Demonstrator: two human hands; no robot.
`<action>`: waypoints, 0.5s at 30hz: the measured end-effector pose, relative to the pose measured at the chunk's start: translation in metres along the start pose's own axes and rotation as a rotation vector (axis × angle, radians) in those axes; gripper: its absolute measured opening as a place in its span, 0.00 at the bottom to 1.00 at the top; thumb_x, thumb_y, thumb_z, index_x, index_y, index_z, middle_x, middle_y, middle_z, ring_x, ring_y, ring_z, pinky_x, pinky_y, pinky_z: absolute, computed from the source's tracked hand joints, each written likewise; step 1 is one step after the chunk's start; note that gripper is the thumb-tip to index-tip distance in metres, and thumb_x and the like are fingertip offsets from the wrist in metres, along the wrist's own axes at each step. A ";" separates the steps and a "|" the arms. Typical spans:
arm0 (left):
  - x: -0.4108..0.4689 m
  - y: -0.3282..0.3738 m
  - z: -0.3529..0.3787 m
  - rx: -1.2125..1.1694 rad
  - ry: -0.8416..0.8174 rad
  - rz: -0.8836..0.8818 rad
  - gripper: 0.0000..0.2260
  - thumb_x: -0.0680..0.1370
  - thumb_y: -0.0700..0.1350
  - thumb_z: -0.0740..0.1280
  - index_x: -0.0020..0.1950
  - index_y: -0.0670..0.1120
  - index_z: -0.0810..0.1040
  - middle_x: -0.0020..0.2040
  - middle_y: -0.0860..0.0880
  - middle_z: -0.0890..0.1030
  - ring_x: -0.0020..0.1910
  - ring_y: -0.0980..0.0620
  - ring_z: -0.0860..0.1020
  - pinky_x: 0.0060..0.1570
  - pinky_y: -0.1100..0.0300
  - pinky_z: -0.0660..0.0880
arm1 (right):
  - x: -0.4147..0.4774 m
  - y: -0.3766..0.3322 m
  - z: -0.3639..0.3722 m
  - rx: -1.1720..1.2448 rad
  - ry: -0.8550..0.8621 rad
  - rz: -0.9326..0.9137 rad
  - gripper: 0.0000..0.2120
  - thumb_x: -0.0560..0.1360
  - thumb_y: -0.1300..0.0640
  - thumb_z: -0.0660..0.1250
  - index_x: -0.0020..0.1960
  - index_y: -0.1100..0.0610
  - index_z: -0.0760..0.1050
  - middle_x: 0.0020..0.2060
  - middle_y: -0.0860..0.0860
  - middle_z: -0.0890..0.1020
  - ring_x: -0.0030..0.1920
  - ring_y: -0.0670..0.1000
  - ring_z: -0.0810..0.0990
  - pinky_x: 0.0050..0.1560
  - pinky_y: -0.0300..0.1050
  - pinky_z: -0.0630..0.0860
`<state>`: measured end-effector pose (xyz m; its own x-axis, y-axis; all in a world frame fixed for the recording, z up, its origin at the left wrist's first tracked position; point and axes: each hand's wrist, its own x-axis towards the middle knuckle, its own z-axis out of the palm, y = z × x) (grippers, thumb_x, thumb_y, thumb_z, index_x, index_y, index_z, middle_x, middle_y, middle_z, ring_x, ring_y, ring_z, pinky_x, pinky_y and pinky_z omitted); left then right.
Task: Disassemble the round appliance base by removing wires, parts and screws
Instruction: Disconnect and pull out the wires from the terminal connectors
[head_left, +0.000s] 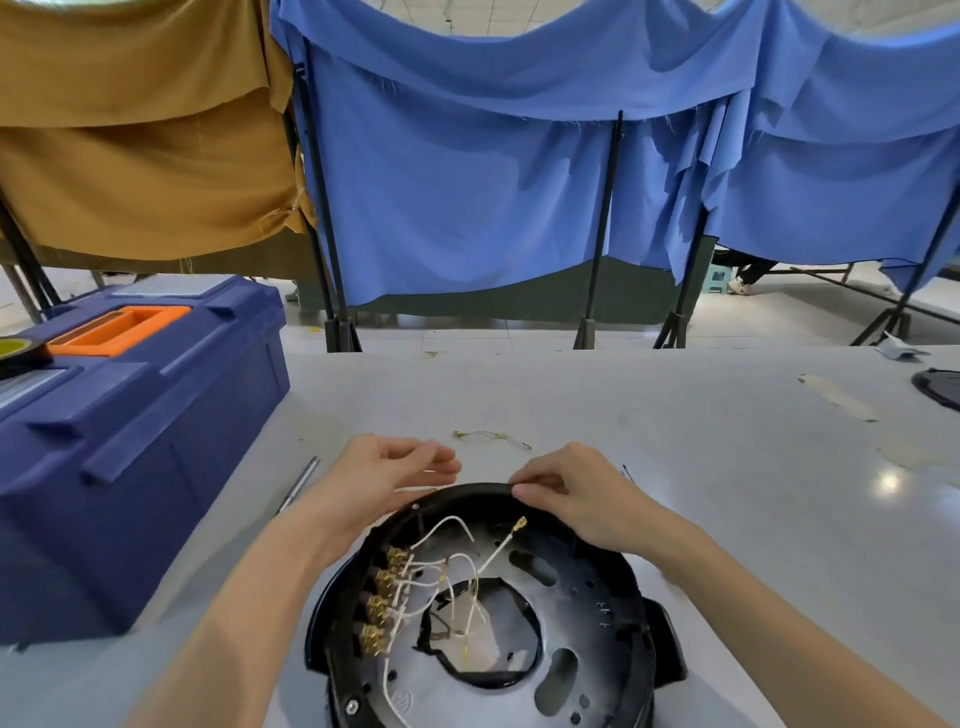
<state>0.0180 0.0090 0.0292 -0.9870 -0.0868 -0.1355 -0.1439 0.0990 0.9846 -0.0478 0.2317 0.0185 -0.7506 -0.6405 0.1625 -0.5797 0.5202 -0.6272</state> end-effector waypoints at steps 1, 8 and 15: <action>-0.004 -0.003 0.000 0.082 -0.005 -0.011 0.10 0.81 0.47 0.64 0.54 0.45 0.83 0.49 0.51 0.86 0.50 0.55 0.84 0.49 0.63 0.78 | -0.003 0.003 -0.003 -0.016 0.016 0.006 0.09 0.79 0.56 0.66 0.52 0.57 0.83 0.44 0.47 0.85 0.46 0.43 0.82 0.49 0.36 0.76; -0.018 -0.022 0.026 0.076 0.139 0.055 0.10 0.80 0.42 0.66 0.49 0.54 0.85 0.47 0.53 0.86 0.45 0.58 0.84 0.47 0.65 0.77 | -0.009 0.005 -0.015 -0.037 0.052 0.072 0.08 0.78 0.57 0.66 0.51 0.56 0.84 0.43 0.48 0.86 0.44 0.45 0.83 0.50 0.38 0.77; -0.020 -0.025 0.034 -0.038 0.201 0.048 0.09 0.80 0.40 0.66 0.48 0.50 0.85 0.41 0.52 0.87 0.42 0.56 0.84 0.39 0.68 0.77 | -0.013 -0.042 -0.005 0.047 0.216 -0.128 0.06 0.76 0.54 0.68 0.47 0.53 0.84 0.38 0.38 0.82 0.42 0.33 0.77 0.45 0.26 0.70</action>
<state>0.0385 0.0417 0.0034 -0.9580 -0.2790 -0.0671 -0.0901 0.0704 0.9934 -0.0149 0.2212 0.0469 -0.7254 -0.5610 0.3988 -0.6626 0.4125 -0.6251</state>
